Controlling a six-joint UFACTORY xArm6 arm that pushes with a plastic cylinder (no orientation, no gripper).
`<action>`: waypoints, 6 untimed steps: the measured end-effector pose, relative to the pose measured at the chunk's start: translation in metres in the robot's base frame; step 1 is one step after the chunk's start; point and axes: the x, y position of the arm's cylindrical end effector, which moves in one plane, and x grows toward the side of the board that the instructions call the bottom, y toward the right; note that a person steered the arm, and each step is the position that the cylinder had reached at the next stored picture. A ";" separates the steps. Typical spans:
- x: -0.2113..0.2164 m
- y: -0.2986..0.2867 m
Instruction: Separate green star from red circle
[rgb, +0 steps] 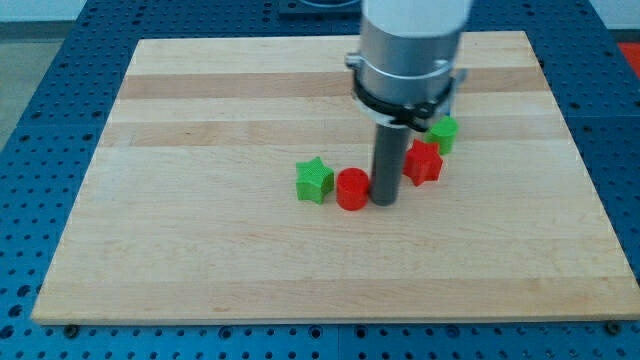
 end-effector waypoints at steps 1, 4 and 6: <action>0.035 0.002; -0.020 -0.060; -0.014 -0.122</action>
